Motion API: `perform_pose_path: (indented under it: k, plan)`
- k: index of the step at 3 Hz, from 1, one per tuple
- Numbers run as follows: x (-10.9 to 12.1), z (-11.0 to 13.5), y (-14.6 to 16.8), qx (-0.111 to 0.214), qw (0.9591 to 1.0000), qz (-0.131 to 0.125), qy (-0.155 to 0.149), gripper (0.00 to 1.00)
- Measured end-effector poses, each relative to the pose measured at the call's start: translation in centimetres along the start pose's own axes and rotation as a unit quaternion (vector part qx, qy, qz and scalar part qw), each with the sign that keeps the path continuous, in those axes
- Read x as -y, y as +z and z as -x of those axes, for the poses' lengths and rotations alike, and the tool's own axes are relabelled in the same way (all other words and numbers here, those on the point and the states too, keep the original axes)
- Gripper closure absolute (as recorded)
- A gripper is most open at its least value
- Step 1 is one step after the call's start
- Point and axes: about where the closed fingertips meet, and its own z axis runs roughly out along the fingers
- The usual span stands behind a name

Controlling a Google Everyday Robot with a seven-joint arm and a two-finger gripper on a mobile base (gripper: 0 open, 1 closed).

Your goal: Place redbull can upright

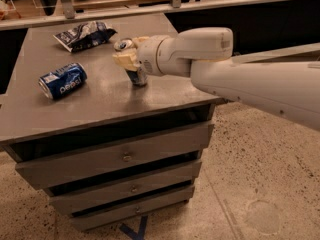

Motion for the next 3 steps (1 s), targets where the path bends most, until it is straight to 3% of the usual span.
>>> perform_pose_path:
  k: [1, 2, 3]
  plan:
    - [-0.21, 0.37, -0.03, 0.014, 0.9985, 0.004, 0.052, 1.0]
    - [-0.66, 0.26, -0.18, 0.017, 0.9926, 0.013, 0.119, 1.0]
    - [-0.91, -0.42, -0.91, 0.008, 0.9873, 0.007, 0.159, 0.82]
